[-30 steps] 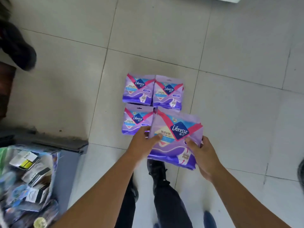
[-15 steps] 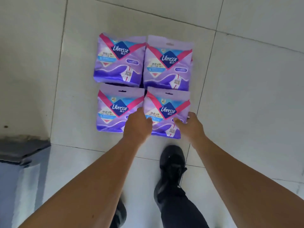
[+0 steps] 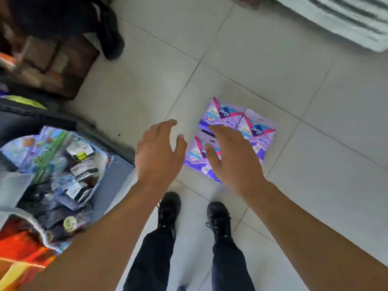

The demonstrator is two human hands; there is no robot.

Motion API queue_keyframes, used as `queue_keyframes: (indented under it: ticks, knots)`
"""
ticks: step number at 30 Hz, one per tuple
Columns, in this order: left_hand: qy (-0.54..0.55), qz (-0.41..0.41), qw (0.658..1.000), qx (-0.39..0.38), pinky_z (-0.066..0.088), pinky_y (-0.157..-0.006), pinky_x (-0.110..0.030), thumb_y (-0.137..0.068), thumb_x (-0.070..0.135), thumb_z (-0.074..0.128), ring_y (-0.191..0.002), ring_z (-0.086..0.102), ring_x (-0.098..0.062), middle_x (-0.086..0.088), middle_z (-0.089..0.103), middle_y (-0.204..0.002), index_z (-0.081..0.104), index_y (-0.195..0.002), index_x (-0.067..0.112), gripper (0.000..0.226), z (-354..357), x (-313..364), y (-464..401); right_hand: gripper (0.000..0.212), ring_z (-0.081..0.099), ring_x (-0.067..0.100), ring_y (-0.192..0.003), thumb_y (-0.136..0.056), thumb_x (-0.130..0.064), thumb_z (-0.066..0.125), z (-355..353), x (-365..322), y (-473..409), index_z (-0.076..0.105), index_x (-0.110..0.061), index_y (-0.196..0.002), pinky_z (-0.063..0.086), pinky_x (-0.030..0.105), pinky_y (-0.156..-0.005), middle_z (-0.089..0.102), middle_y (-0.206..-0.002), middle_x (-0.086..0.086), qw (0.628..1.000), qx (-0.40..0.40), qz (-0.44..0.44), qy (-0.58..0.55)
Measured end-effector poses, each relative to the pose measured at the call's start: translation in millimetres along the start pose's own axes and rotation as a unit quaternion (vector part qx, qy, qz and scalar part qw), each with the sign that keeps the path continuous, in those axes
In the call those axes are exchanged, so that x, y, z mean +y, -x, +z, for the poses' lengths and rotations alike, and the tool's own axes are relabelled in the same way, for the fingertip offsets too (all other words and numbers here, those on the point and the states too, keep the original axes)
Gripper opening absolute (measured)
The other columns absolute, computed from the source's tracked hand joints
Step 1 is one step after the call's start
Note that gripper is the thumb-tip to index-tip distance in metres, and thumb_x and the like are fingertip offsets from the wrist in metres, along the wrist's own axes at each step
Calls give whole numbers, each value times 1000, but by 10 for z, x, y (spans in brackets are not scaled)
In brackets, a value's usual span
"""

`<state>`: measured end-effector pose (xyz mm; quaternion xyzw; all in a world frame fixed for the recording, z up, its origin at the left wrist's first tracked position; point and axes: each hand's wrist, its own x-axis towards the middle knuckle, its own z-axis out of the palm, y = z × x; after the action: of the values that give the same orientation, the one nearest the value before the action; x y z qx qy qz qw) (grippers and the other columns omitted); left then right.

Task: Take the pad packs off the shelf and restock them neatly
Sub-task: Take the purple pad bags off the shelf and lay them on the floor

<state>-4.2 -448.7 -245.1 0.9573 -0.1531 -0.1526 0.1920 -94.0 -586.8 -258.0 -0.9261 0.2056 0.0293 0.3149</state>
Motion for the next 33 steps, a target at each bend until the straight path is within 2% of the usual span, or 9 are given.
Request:
queue_keyframes:
  ticks: [3, 8, 12, 15, 18, 21, 26, 30, 33]
  knots:
    - [7, -67, 993, 98, 42, -99, -45, -93, 37, 50, -116, 54, -23, 1, 60, -123, 53, -131, 26, 40, -716, -212, 220, 45, 59, 31, -107, -90, -35, 46, -58, -899, -273, 57, -13, -127, 52, 46, -80, 63, -123, 6, 988, -6, -151, 20]
    - [43, -165, 955, 241, 46, -94, -48, -86, 38, 48, -112, 56, -25, 1, 62, -118, 57, -123, 26, 39, -1590, -762, 875, 45, 59, 33, -101, -89, -35, 49, -31, -2105, -257, 57, -11, -127, 49, 42, -70, 62, -119, 6, 949, -8, -314, 34]
    - [46, -227, 922, 310, 47, -94, -44, -87, 38, 50, -111, 58, -23, 0, 62, -118, 56, -124, 25, 40, -2077, -1286, 1498, 52, 57, 32, -110, -89, -39, 42, 192, -2923, 123, 54, -11, -131, 50, 45, -77, 60, -125, 7, 911, -52, -409, -4]
    - [55, -271, 892, 357, 45, -91, -34, -88, 34, 53, -109, 57, -21, 2, 62, -116, 57, -122, 25, 36, -2346, -1703, 1886, 51, 58, 33, -110, -89, -37, 46, 457, -3451, 450, 54, -10, -132, 51, 49, -81, 60, -126, 8, 884, -71, -461, -34]
    - [66, -284, 867, 403, 42, -87, -26, -88, 28, 57, -104, 57, -16, 3, 62, -113, 59, -120, 23, 32, -2547, -2127, 2241, 50, 57, 33, -109, -90, -35, 51, 762, -3968, 784, 54, -10, -132, 51, 49, -81, 60, -126, 9, 867, -82, -488, -57]
    - [80, -291, 853, 426, 45, -89, -29, -88, 27, 58, -104, 58, -17, 2, 62, -112, 60, -119, 20, 32, -2669, -2604, 2631, 50, 56, 33, -111, -89, -33, 53, 1128, -4418, 1164, 53, -8, -133, 50, 49, -85, 59, -126, 10, 856, -97, -503, -73]
    - [88, -316, 836, 440, 44, -90, -31, -84, 26, 57, -105, 56, -21, 1, 60, -115, 59, -120, 19, 36, -2854, -3521, 3307, 46, 60, 24, -105, -89, -28, 57, 1730, -5008, 1787, 53, -9, -131, 48, 36, -84, 59, -124, 7, 844, -149, -507, -96]
    - [124, -346, 812, 454, 41, -99, -35, -85, 30, 61, -116, 52, -23, -3, 51, -127, 52, -127, 17, 45, -2913, -4236, 3802, 50, 58, 21, -114, -91, -30, 59, 2162, -5383, 2147, 47, -14, -137, 49, 36, -91, 56, -133, 3, 874, -175, -446, -81]
    - [187, -372, 801, 430, 39, -101, -32, -85, 34, 68, -124, 48, -25, -6, 44, -137, 40, -139, 15, 64, -2887, -4594, 4011, 49, 57, 20, -114, -91, -31, 59, 2329, -5556, 2317, 46, -16, -136, 44, 28, -91, 56, -132, 0, 909, -166, -379, -40]
